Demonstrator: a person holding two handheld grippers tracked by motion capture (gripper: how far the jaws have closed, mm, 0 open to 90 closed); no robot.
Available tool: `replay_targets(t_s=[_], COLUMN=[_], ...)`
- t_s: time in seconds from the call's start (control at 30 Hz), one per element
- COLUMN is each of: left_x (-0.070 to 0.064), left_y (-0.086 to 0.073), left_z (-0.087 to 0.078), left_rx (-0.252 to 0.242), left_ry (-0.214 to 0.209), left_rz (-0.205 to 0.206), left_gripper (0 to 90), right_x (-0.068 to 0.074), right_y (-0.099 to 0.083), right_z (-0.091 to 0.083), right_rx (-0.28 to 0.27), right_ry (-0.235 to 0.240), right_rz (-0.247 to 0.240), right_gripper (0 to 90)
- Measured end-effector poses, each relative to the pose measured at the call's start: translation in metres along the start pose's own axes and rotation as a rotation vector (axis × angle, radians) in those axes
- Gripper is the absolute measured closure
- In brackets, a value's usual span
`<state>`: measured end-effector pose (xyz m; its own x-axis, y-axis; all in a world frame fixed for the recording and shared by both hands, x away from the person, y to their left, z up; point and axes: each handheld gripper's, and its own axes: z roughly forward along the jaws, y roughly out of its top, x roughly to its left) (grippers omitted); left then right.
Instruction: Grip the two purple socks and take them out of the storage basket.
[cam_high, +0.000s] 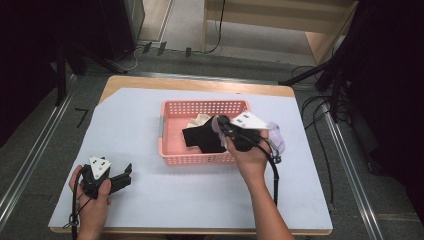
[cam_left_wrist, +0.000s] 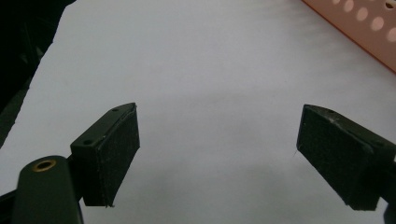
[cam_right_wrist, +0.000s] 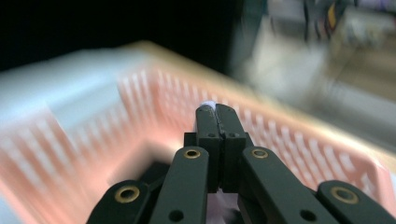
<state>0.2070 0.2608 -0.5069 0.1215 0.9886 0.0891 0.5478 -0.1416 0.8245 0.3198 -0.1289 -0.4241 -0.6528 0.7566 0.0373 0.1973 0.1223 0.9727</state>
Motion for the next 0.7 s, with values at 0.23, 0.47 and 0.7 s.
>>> replay_targets(t_s=[0.23, 0.47, 0.7], left_x=[-0.001, 0.000, 0.000], left_y=[0.000, 0.000, 0.000], left_z=[0.001, 0.000, 0.000], left_rx=[0.006, 0.007, 0.005], left_ry=[0.008, 0.007, 0.006], left_rz=[0.015, 0.010, 0.009], left_gripper=[14.2, 14.2, 14.2], right_x=[0.004, -0.004, -0.010], right_y=[0.007, -0.011, -0.011], right_z=[-0.007, -0.003, -0.008], right_rx=[-0.017, -0.025, -0.088], right_ry=[-0.022, -0.035, -0.054], right_rz=[-0.034, 0.041, 0.083], right_gripper=[90.0, 90.0, 90.0])
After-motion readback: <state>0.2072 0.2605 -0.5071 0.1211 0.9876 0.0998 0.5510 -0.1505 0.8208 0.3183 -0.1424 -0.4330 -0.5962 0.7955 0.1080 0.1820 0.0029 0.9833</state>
